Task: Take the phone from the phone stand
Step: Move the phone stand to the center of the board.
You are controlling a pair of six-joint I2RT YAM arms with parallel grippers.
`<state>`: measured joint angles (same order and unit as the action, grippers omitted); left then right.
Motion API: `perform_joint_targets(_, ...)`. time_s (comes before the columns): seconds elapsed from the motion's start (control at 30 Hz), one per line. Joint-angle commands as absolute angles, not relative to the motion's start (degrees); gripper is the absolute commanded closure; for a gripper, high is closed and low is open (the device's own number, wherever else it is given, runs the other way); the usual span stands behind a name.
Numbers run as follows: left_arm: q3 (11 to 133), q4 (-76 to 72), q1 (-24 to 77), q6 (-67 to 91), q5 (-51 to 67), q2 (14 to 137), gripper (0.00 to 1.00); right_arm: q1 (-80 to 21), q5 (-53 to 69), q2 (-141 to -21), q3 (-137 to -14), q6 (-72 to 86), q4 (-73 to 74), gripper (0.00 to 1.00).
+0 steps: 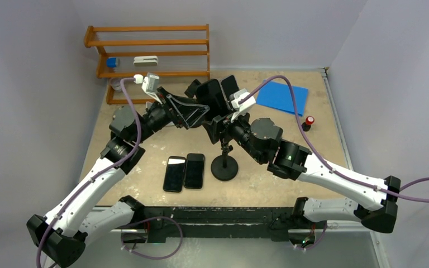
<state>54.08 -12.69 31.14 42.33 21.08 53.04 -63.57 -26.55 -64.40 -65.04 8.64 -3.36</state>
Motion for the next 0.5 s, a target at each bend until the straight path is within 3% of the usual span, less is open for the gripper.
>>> perform_joint_targets(0.0,56.9,-15.0,30.8,44.5,23.6,54.1,0.32,-63.4,-29.1,-63.4,-69.0,9.4,-10.0,1.00)
perform_joint_targets(0.47,58.8,-12.9,30.8,46.8,25.7,57.8,0.53,-63.4,-29.7,-64.8,-69.6,10.3,-8.5,1.00)
